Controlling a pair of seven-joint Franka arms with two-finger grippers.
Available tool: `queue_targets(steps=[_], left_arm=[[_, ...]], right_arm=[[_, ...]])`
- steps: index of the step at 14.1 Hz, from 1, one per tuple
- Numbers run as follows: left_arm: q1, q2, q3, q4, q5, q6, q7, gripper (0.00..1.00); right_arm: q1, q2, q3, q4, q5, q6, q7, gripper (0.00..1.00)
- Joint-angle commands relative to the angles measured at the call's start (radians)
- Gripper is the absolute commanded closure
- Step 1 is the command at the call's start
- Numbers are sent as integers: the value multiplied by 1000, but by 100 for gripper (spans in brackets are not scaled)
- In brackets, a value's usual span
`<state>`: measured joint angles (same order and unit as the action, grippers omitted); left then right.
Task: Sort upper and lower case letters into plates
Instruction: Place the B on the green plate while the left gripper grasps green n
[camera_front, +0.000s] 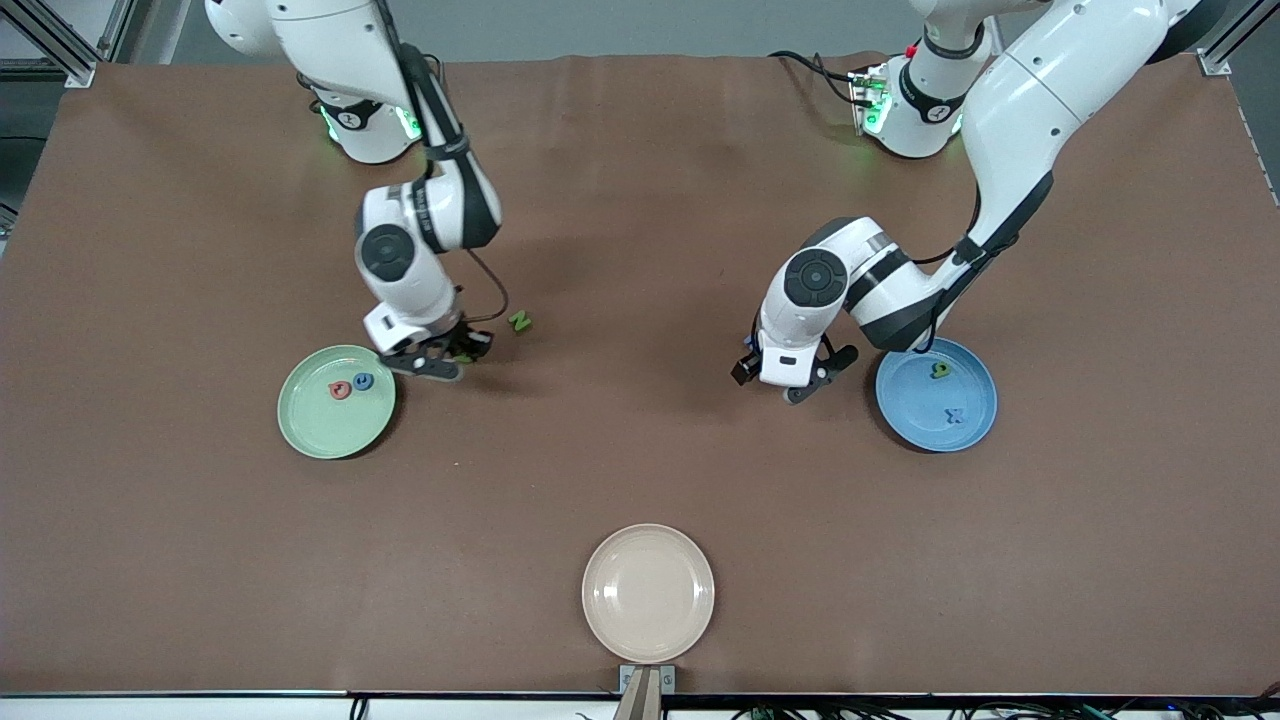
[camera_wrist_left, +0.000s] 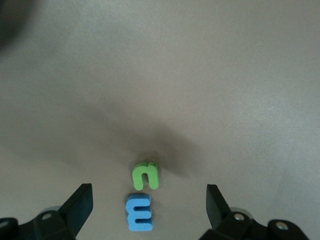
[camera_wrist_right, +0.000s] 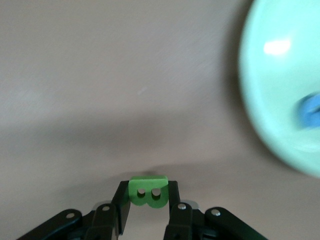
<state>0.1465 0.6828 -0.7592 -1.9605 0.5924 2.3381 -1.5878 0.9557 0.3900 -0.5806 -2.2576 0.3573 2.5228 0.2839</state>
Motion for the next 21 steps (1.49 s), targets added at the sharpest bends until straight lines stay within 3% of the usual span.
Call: queue_targets(steps=[1, 3, 5, 9, 15, 17, 18, 20, 21], left_arm=[[-8, 1, 29, -17, 26, 55, -41, 0], [-25, 1, 41, -23, 26, 70, -54, 1], [-36, 3, 47, -23, 29, 72, -66, 11], [-38, 17, 54, -26, 36, 72, -70, 34], [-38, 17, 55, -32, 41, 72, -69, 55], [-38, 17, 55, -32, 41, 72, -69, 64], [-38, 17, 55, -32, 41, 72, -69, 69], [-36, 14, 55, -31, 41, 72, -70, 79], [-31, 9, 54, -28, 40, 70, -70, 84]], right_arm=[[-6, -42, -105, 64, 15, -154, -153, 99], [-21, -34, -168, 82, 14, -157, -292, 99], [-98, -14, -168, 99, 12, -125, -406, 99], [-143, 85, -160, 144, 31, -70, -477, 99], [-206, 187, -79, 207, 143, -67, -482, 97], [-206, 193, -76, 208, 143, -74, -482, 87], [-206, 191, -76, 210, 141, -81, -482, 72], [-206, 187, -77, 216, 141, -88, -482, 11], [-204, 175, -77, 216, 141, -94, -477, 0]])
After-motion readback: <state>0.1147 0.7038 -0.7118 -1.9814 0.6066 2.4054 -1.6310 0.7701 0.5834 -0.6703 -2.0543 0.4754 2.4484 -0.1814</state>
